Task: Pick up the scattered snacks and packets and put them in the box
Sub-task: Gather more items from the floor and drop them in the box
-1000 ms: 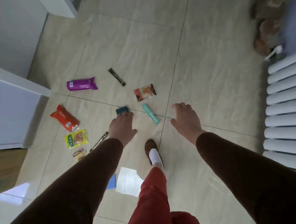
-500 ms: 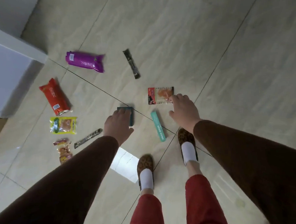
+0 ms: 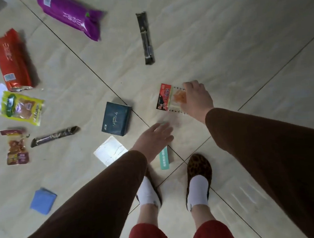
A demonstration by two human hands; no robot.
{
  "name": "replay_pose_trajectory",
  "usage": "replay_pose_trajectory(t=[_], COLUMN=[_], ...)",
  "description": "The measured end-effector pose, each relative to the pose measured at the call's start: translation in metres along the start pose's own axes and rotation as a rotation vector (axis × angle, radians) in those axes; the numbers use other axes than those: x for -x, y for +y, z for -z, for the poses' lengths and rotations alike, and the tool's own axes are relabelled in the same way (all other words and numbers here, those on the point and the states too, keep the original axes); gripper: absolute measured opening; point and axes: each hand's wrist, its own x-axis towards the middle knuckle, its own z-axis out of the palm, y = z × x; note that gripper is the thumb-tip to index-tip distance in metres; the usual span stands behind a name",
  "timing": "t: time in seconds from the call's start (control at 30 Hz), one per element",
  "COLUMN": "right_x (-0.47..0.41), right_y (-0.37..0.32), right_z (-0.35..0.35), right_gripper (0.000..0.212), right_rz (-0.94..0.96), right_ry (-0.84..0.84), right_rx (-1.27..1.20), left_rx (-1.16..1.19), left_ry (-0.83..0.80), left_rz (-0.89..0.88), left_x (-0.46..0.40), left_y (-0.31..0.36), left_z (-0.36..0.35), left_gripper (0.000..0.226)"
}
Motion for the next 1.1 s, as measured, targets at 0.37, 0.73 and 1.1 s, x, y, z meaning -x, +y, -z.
replay_pose_trajectory(t=[0.37,0.73,1.1], right_x=[-0.032,-0.039,-0.060], right_y=[-0.004,-0.029,-0.070], right_z=[-0.040,-0.046,-0.013], right_gripper=[0.046,0.067,0.010], right_rz=[-0.122,-0.167,-0.245], right_ry=[-0.022,-0.043,-0.107], right_rx=[0.207,0.170,-0.468], left_rx=[0.110,0.726,1.043], left_ry=[0.113,0.323,0.115], left_rz=[0.170,1.109,1.297], left_x=[-0.007,0.050,0.047], left_y=[-0.024,-0.073,-0.114], left_z=[-0.023,-0.018,-0.043], left_gripper=[0.017,0.039,0.110])
